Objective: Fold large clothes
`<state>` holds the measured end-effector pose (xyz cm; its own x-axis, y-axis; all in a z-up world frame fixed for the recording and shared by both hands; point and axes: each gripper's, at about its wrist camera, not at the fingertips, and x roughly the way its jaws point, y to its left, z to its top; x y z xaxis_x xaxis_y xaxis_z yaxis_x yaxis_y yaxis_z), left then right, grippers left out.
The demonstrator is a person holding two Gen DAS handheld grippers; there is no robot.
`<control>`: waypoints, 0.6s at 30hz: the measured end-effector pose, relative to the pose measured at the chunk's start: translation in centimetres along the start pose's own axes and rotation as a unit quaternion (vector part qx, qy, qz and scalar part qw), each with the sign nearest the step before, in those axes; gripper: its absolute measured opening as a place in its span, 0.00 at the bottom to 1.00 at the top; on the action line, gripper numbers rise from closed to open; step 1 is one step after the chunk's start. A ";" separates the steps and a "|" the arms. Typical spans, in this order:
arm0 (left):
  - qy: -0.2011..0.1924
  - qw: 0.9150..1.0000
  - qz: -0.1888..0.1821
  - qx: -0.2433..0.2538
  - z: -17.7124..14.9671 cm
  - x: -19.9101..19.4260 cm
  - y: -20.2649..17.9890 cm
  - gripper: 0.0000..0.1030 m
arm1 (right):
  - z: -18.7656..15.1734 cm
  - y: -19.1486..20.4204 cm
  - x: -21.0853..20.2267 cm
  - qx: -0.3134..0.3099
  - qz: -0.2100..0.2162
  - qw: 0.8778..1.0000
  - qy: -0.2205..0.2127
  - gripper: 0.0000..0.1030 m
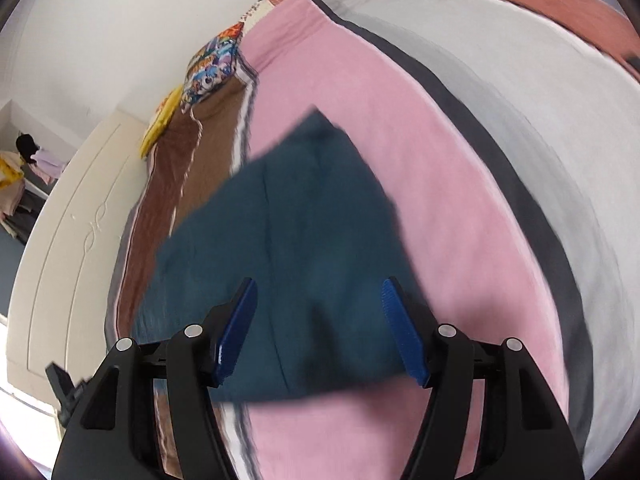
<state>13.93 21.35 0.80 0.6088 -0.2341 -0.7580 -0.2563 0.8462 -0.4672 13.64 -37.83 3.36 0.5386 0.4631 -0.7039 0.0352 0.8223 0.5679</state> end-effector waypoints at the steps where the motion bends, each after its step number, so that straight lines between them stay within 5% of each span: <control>1: 0.002 1.000 -0.005 -0.007 -0.7 0.3 0.1 0.65 | -1.5 -0.5 -0.3 0.003 -0.004 1.000 0.005 0.63; 7: 0.028 0.995 -0.032 -0.085 -2.2 3.7 1.2 0.67 | -7.0 -3.0 1.0 0.058 0.017 0.998 0.037 0.67; 13: 0.022 0.991 -0.017 -0.131 -1.0 7.2 1.4 0.69 | -5.9 -3.8 3.8 0.116 0.045 0.991 0.045 0.67; 18: 0.016 0.986 -0.021 -0.165 -0.5 9.3 1.8 0.81 | -4.5 -2.8 5.3 0.143 0.049 0.988 0.036 0.73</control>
<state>18.81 20.43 -7.30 0.6006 -0.2848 -0.7471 -0.4650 0.6357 -0.6161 12.57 -36.18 -3.84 0.4895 0.5674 -0.6622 0.2271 0.6502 0.7250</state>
